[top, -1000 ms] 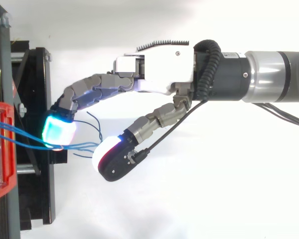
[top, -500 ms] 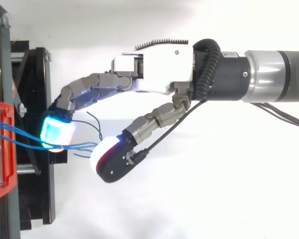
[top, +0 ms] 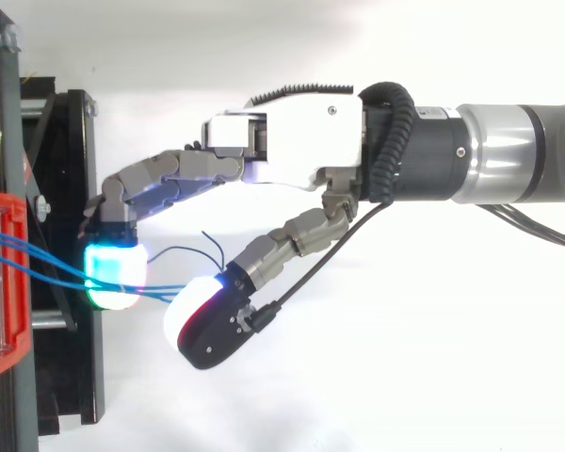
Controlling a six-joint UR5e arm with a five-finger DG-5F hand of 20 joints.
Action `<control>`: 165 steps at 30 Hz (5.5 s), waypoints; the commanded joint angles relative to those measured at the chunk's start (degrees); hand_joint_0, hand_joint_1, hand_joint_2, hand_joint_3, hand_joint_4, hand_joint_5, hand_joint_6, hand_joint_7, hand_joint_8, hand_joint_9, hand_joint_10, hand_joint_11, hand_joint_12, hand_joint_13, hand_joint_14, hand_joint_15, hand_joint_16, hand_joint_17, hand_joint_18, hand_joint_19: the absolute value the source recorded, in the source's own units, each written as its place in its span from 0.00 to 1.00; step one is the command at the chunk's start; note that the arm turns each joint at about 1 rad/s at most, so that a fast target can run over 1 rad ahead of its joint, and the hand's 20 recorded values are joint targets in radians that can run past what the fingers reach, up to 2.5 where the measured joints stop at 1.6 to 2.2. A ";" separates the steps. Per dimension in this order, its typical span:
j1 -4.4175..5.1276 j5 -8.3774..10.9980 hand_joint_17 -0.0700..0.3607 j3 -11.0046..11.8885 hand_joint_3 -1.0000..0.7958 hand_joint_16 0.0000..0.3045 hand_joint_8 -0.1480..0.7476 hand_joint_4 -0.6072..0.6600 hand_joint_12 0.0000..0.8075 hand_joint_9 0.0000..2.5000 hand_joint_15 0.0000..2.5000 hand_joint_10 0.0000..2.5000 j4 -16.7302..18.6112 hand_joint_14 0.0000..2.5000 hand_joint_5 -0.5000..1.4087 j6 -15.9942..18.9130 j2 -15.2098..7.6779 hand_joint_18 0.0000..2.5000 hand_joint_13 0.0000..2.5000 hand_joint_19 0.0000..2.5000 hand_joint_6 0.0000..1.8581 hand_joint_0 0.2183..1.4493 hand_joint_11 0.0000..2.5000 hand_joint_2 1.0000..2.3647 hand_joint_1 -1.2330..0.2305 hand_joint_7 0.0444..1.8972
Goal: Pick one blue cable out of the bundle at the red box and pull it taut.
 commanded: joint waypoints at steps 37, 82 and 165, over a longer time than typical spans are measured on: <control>0.09 1.23 0.45 -0.04 0.28 0.18 0.53 0.64 0.41 0.20 0.05 0.00 0.53 0.00 0.17 0.59 0.00 0.10 0.15 0.07 0.43 0.25 0.10 0.00 0.35 0.50; 1.94 7.73 0.45 0.49 0.28 0.18 0.53 0.64 0.41 0.21 0.06 0.00 5.36 0.00 0.19 -0.55 -3.78 0.12 0.15 0.09 0.37 0.24 0.10 0.00 0.33 0.56; 2.38 8.34 0.45 2.25 0.29 0.18 0.53 0.64 0.41 0.21 0.06 0.00 2.28 0.00 0.20 -1.87 -3.34 0.11 0.16 0.09 0.27 0.24 0.09 0.00 0.40 0.67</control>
